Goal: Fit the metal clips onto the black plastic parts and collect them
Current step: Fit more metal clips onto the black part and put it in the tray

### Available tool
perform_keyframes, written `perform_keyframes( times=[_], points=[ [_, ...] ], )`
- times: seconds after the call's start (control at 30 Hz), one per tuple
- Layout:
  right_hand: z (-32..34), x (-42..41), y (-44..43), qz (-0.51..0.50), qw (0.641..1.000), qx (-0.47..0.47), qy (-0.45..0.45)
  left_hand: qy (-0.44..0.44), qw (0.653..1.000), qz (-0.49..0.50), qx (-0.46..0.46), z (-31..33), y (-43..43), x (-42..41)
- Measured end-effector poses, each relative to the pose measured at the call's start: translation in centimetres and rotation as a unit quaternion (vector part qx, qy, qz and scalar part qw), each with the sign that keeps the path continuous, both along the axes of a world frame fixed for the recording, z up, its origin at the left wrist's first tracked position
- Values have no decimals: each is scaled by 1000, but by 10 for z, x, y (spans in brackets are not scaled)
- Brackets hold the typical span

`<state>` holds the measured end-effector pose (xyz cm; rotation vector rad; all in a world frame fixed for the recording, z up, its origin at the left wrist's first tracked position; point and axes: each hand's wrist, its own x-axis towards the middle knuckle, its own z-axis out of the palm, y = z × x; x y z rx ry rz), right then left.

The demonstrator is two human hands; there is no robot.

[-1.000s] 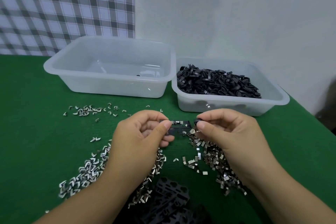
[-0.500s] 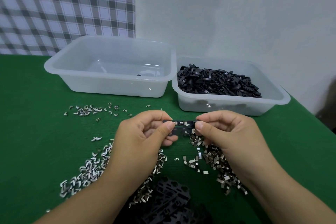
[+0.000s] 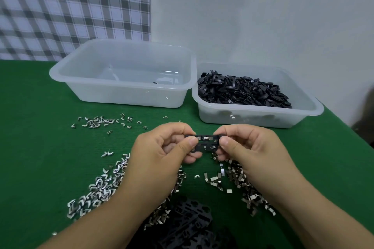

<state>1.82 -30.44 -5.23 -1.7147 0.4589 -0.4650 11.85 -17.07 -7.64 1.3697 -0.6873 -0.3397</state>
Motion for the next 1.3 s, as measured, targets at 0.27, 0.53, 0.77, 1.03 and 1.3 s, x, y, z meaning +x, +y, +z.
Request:
perform_keyframes(
  times=[0.27,0.53,0.77,1.03,1.3],
  points=[
    [29,-1,9,-99,961,-251,-65,34,999,-3,-4,2,3,-1],
    [81,124,-12,-117,917,-377,-63,7,998,14,53,-3,1,1],
    [71,133,-4,-39,916,-399,17,-16,996,18,92,0,2,0],
    [37,10,5,-102,958,-257,-78,-265,916,-47,298,29,6,-13],
    [-11,-30,13,-100,963,-238,-82,-331,769,-284,468,63,23,-38]
  ],
)
